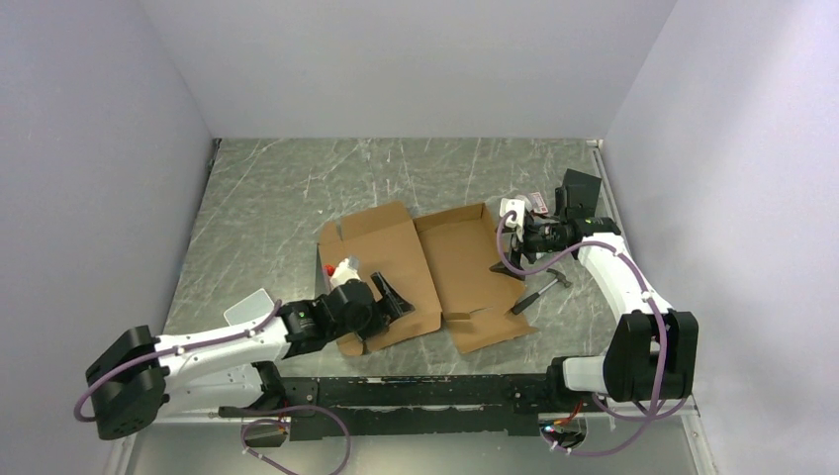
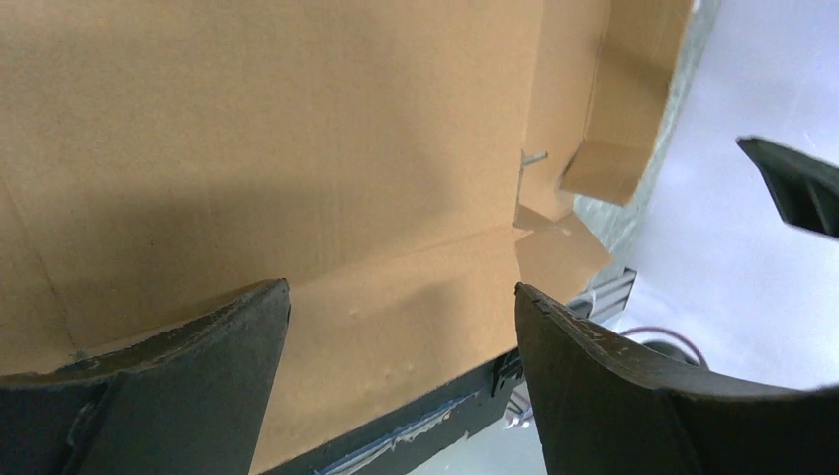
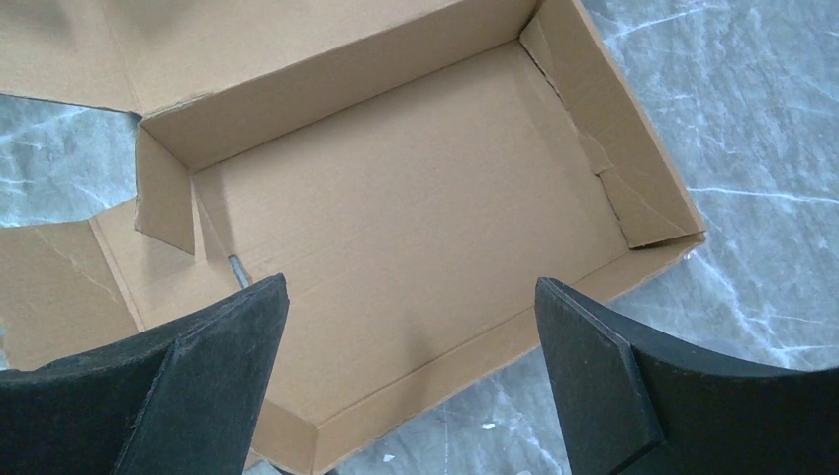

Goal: Fold the paper box

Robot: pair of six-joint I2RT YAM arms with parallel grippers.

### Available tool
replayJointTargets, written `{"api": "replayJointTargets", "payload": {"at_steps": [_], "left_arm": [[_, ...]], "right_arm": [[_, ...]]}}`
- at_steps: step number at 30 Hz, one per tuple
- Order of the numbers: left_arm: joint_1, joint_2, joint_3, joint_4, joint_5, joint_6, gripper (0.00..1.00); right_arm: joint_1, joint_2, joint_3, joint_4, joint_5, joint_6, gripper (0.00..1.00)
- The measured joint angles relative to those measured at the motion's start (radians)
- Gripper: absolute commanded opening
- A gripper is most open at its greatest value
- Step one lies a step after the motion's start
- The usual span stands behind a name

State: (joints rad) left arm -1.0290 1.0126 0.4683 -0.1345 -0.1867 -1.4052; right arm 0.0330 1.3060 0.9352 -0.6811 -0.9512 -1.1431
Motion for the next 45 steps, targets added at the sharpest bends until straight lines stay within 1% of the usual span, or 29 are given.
{"api": "replayJointTargets", "payload": {"at_steps": [5,8,9,11,13,17,20,23,25,26,30,32,33,36,38,40,42,45], "left_arm": [[-0.007,0.096,0.071,-0.044,-0.015,-0.066,0.87],[-0.027,0.091,0.126,-0.104,-0.027,-0.063,0.87],[-0.035,0.080,0.157,-0.144,-0.037,-0.039,0.87],[-0.042,0.054,0.204,-0.205,-0.048,0.029,0.87],[-0.043,0.021,0.252,-0.247,-0.043,0.139,0.82],[-0.043,-0.027,0.296,-0.283,0.019,0.368,0.81],[-0.047,-0.045,0.296,-0.308,0.055,0.505,0.82],[-0.055,-0.084,0.256,-0.265,0.049,0.638,0.87],[-0.057,-0.136,0.202,-0.198,0.028,0.737,0.98],[-0.057,-0.163,0.173,-0.156,0.017,0.782,0.99],[-0.057,-0.226,0.109,-0.029,-0.003,0.949,0.99],[-0.057,-0.217,0.125,-0.030,0.010,1.025,0.98],[-0.057,-0.199,0.151,-0.059,0.025,1.064,0.97],[-0.058,-0.124,0.249,-0.151,0.079,1.154,0.94],[-0.064,-0.086,0.287,-0.185,0.102,1.184,0.93],[-0.084,-0.067,0.291,-0.200,0.109,1.191,0.92],[-0.130,-0.050,0.291,-0.227,0.101,1.193,0.92],[-0.235,-0.021,0.291,-0.268,0.043,1.190,0.91]], "right_arm": [[0.000,0.000,-0.005,0.001,0.000,0.000,1.00],[0.000,-0.001,-0.005,0.001,0.000,0.000,1.00],[0.000,-0.001,-0.005,0.001,0.000,0.000,1.00],[0.000,-0.002,-0.005,-0.001,0.000,-0.001,1.00],[0.000,-0.005,-0.005,-0.005,-0.001,-0.004,1.00],[0.000,-0.020,-0.005,-0.013,-0.002,-0.012,1.00],[0.000,-0.024,-0.005,-0.016,-0.006,-0.017,1.00],[0.000,-0.024,-0.005,-0.021,-0.009,-0.019,1.00],[0.000,-0.024,-0.005,-0.022,-0.011,-0.020,1.00],[0.000,-0.024,-0.005,-0.022,-0.012,-0.021,1.00],[0.000,-0.024,-0.005,-0.023,-0.018,-0.021,1.00],[0.000,-0.024,-0.005,-0.023,-0.019,-0.021,1.00],[0.000,-0.024,-0.005,-0.022,-0.018,-0.021,1.00],[0.000,-0.024,-0.005,-0.023,-0.018,-0.025,1.00],[0.000,-0.024,-0.005,-0.023,-0.018,-0.027,1.00],[0.000,-0.024,-0.005,-0.023,-0.018,-0.027,1.00],[0.000,-0.024,-0.005,-0.023,-0.018,-0.027,1.00],[0.000,-0.024,-0.005,-0.023,-0.017,-0.030,1.00]]}}
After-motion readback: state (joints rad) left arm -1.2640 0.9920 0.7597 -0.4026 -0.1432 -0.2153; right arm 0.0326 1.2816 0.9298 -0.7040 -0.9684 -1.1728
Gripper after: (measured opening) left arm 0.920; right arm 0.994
